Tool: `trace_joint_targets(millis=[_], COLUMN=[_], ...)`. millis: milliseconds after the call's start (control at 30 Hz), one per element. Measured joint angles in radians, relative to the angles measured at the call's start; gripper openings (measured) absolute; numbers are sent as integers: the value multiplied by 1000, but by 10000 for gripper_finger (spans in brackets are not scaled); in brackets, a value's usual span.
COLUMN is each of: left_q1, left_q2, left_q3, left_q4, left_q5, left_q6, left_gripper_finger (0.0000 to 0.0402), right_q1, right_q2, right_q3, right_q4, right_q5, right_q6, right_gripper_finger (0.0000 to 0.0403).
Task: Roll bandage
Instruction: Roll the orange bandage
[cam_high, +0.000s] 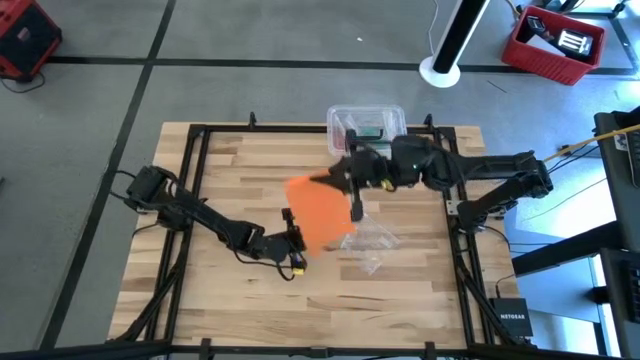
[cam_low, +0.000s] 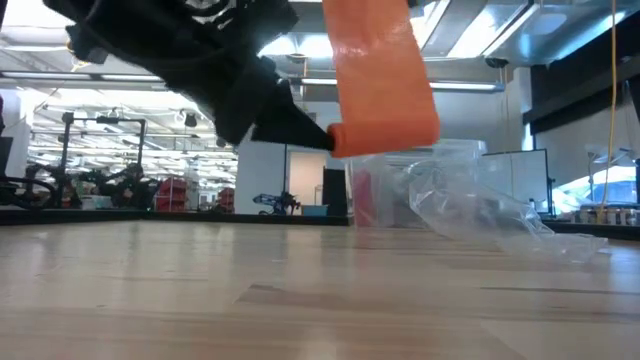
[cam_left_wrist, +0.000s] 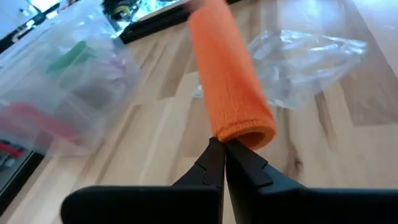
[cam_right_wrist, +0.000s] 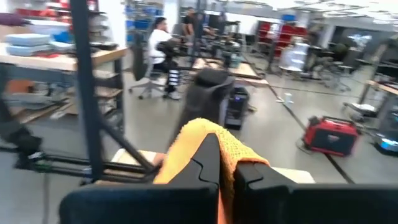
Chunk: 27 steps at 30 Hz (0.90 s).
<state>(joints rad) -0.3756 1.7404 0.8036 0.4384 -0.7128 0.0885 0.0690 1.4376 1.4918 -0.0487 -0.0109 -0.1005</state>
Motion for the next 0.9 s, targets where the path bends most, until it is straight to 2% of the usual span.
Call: trace_joint_targets(millis=[233, 467, 600, 700, 900], left_q1=[-74, -112, -143, -174, -231], left_q2=[37, 36, 37, 36, 36], left_q3=[0, 9, 38, 62, 91], left_q4=[100, 155, 154, 151, 148], left_q5=[9, 15, -15, -58, -135], left_q6=[84, 154, 201, 251, 287], left_gripper_finger=[0, 0, 0, 0, 0], right_q1=[-131, -214, -225, -241, -256], right_q2=[22, 142, 218, 264, 283], right_q3=[0, 0, 0, -1, -1], right_q4=[-49, -153, -262, -332, -416], right_q5=[-2, -117, -115, -116, -112], right_q6=[17, 133, 179, 180, 180], right_gripper_finger=[3, 3, 7, 41, 179])
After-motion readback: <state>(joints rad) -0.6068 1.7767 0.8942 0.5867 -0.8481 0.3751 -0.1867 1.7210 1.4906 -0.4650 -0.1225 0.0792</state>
